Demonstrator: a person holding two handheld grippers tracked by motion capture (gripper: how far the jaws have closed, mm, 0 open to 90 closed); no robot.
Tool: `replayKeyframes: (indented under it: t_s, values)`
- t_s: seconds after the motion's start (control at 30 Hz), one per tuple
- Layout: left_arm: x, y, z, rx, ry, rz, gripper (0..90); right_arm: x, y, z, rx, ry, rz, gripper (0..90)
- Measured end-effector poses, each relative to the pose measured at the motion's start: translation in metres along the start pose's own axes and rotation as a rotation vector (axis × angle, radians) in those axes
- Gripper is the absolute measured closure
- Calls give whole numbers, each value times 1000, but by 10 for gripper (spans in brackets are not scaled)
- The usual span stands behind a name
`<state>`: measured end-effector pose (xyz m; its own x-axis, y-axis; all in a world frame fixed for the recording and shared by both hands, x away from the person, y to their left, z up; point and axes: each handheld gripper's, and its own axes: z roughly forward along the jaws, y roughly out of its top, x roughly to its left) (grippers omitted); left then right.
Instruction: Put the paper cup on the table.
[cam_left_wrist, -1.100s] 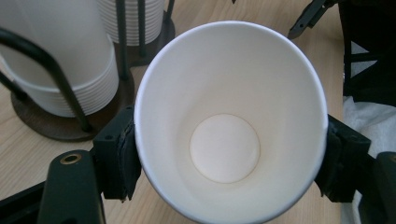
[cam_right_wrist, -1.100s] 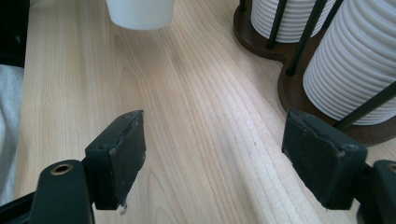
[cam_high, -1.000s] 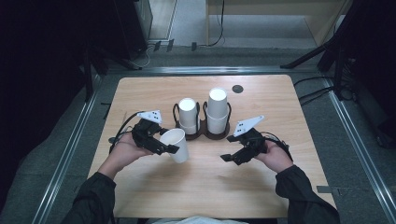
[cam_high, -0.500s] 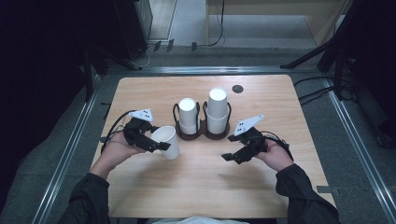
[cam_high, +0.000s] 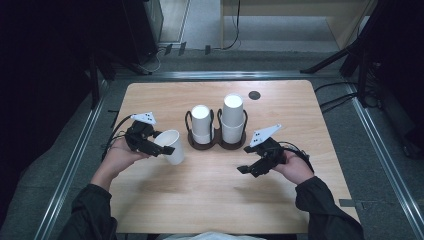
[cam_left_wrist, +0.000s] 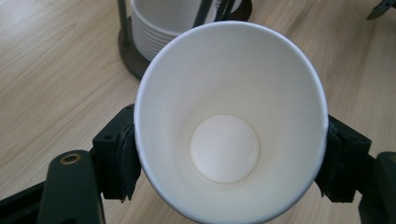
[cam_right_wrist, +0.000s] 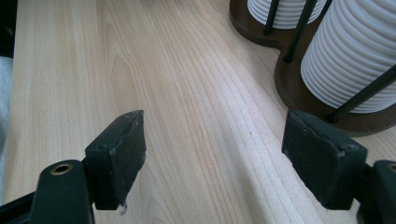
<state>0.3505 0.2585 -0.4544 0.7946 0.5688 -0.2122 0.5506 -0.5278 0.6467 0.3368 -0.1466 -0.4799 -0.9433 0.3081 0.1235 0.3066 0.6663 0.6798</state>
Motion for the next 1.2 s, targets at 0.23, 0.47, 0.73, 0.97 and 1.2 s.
replayKeyframes:
  t_s: [0.23, 0.47, 0.73, 0.97, 1.2]
  values:
    - [14, -1, -6, -16, 28, -26, 229, 1, -4, -2, 6, -9, 4, 222]
    - [28, -2, -13, -15, 61, -52, 228, 4, -8, -1, 16, -13, 8, 222]
    - [47, -5, -18, -30, 98, -98, 227, 6, -12, -1, 21, -18, 15, 222]
    - [61, -11, -25, -42, 148, -163, 224, 6, -14, -1, 25, -19, 19, 222]
    - [70, -17, -31, -56, 191, -202, 222, 6, -14, 1, 31, -20, 19, 222]
